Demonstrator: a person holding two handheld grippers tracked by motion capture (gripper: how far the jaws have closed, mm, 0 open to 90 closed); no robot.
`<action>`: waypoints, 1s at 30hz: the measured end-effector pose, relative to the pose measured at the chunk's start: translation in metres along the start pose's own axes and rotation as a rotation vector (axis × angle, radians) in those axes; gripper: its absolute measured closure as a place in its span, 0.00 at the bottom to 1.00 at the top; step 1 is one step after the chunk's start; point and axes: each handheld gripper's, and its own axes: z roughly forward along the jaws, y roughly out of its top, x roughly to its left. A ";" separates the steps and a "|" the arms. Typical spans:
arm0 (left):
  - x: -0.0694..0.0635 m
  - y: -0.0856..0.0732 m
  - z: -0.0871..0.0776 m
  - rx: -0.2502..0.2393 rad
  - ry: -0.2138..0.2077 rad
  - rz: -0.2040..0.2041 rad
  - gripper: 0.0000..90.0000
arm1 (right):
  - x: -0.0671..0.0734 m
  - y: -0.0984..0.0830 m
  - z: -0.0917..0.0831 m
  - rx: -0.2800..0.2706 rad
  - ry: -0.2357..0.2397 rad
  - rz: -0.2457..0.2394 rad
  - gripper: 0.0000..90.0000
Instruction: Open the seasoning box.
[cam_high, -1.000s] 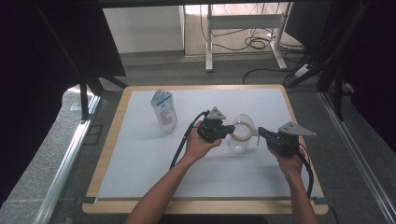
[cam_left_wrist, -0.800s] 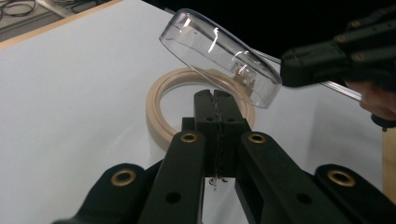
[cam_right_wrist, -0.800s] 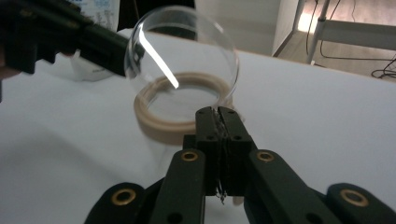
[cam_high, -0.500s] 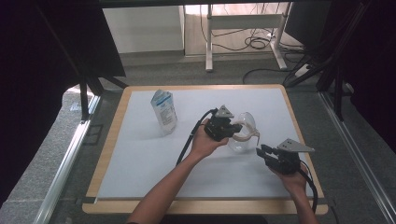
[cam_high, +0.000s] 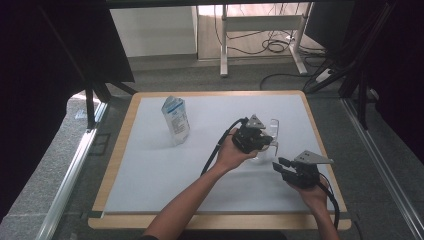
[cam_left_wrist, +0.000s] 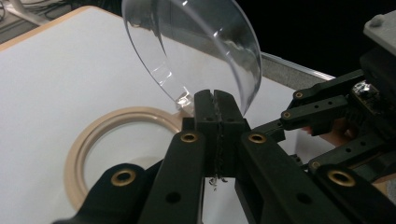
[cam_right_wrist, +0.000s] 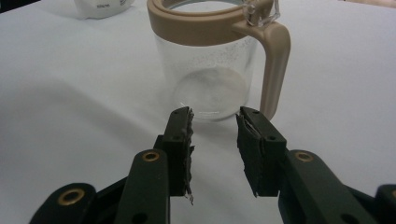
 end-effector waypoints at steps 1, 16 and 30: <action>-0.001 0.000 0.001 0.002 -0.002 0.007 1.00 | -0.001 -0.001 0.000 0.002 0.000 0.004 0.72; 0.016 -0.019 -0.029 -0.036 0.022 -0.040 0.98 | 0.000 -0.002 0.002 0.004 0.013 0.006 0.69; 0.033 -0.071 -0.075 -0.063 0.065 -0.107 0.55 | 0.017 0.000 0.017 0.011 0.052 -0.008 0.57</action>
